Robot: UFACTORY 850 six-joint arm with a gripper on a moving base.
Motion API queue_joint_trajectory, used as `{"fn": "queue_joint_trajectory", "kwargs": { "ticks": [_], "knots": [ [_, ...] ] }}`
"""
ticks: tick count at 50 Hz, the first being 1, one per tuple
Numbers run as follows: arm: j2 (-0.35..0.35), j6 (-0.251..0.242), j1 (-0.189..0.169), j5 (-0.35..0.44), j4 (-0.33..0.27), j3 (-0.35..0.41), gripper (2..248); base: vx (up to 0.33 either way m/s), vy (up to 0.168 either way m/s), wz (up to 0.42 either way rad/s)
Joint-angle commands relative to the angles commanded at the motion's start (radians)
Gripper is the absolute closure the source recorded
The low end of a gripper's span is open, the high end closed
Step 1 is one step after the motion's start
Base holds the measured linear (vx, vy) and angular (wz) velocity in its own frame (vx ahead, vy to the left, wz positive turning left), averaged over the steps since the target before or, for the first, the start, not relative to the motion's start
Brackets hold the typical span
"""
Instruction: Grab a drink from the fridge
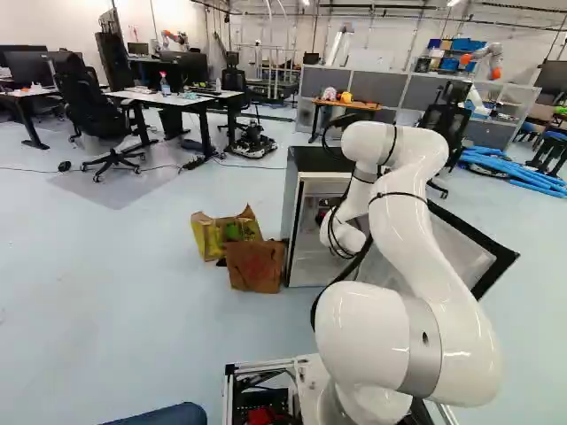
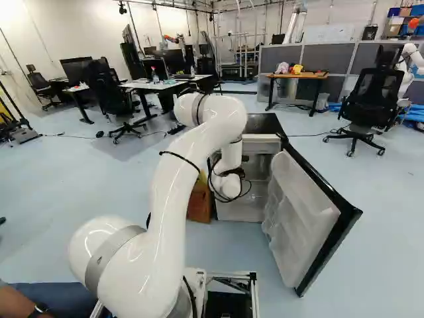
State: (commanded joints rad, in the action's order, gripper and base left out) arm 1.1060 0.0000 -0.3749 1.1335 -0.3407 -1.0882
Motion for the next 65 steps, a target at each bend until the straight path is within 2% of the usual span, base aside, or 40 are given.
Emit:
{"fn": "queue_joint_trajectory", "kwargs": {
  "ticks": [65],
  "knots": [
    [-0.413,0.000,-0.038,0.000,0.000,0.481,156,0.000,0.000,0.000]
  ]
}}
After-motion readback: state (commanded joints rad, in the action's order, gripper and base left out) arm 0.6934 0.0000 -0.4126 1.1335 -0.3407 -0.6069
